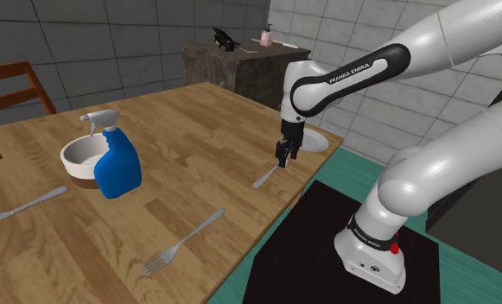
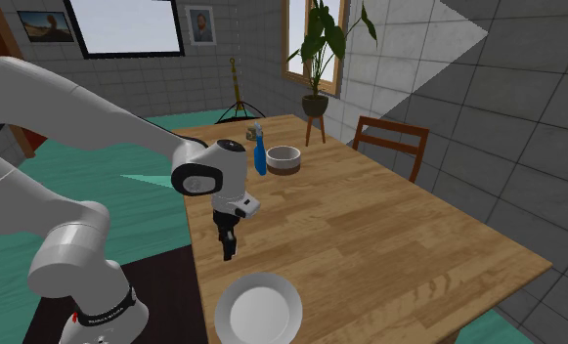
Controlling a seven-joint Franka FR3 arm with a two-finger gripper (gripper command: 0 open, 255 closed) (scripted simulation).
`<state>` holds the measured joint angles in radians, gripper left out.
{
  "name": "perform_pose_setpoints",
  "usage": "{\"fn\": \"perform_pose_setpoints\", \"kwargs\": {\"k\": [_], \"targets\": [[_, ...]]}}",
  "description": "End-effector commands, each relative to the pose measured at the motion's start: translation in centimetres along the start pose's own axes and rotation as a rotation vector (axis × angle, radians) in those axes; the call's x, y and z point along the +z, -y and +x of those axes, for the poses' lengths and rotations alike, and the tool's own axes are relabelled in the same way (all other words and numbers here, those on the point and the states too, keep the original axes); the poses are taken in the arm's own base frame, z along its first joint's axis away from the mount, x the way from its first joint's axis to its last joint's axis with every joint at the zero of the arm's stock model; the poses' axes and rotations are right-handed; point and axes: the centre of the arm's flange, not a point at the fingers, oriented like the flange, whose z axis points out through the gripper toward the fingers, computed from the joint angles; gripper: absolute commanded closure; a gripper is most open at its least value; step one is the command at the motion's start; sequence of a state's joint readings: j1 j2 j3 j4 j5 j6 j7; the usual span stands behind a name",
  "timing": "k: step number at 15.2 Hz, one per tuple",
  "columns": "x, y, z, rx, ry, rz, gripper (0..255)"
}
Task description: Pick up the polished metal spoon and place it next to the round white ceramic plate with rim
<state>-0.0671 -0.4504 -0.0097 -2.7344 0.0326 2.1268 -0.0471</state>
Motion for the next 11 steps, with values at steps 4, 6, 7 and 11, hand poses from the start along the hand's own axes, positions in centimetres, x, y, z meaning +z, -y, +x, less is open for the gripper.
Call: {"fn": "perform_pose_setpoints", "kwargs": {"k": [4,6,7,11], "targets": [[0.0,0.0,0.0,0.0,0.0,0.0,0],[-1.3,0.0,0.0,0.0,0.0,0.0,0],[-2.6,0.0,0.0,0.0,0.0,0.0,0],[-5.0,0.0,0.0,0.0,0.0,0.0,0]]}}
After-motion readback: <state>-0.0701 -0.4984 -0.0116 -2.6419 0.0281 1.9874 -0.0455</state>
